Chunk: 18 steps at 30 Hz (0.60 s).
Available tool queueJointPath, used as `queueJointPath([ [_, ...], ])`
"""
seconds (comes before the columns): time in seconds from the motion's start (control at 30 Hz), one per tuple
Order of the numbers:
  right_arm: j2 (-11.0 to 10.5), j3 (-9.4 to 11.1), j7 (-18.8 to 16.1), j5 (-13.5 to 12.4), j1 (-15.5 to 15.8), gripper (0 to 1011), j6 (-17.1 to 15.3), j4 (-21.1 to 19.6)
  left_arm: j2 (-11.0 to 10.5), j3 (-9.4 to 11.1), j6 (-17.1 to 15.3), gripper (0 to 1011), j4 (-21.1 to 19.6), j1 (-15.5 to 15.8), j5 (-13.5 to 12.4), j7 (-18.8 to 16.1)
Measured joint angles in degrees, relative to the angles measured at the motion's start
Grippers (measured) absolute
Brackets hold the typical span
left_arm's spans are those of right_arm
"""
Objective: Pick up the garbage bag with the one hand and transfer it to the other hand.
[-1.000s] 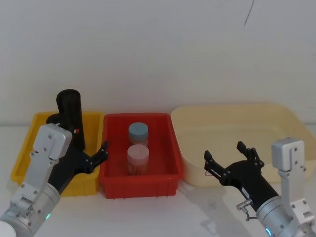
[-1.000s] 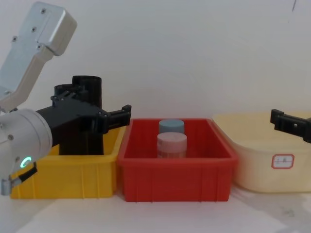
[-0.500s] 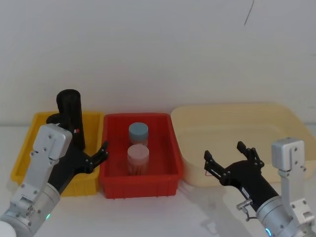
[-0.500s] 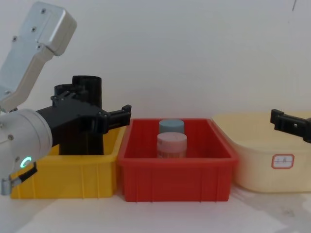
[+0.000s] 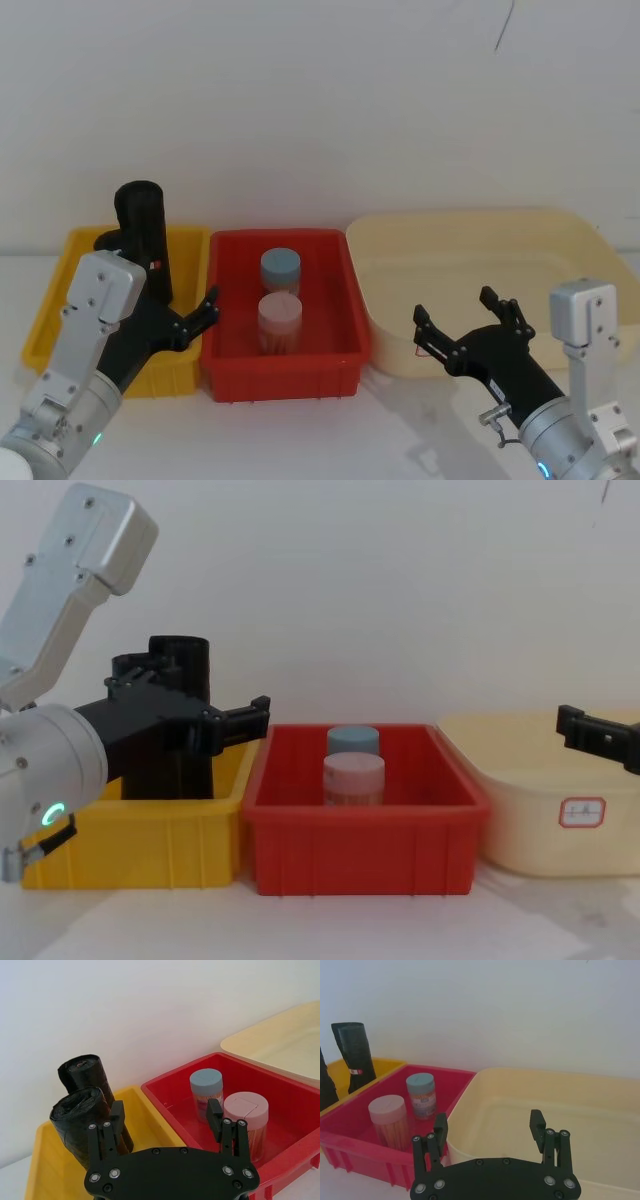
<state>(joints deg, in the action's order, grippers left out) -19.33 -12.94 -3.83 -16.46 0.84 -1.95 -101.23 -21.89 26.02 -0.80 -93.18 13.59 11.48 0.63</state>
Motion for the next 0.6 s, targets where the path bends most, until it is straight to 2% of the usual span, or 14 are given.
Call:
queueJointPath([
  [0.6,0.0,0.0,0.0,0.0,0.0,1001,0.0,0.0,0.0,0.0,0.0,1000,0.0,-0.1,0.0,0.0],
])
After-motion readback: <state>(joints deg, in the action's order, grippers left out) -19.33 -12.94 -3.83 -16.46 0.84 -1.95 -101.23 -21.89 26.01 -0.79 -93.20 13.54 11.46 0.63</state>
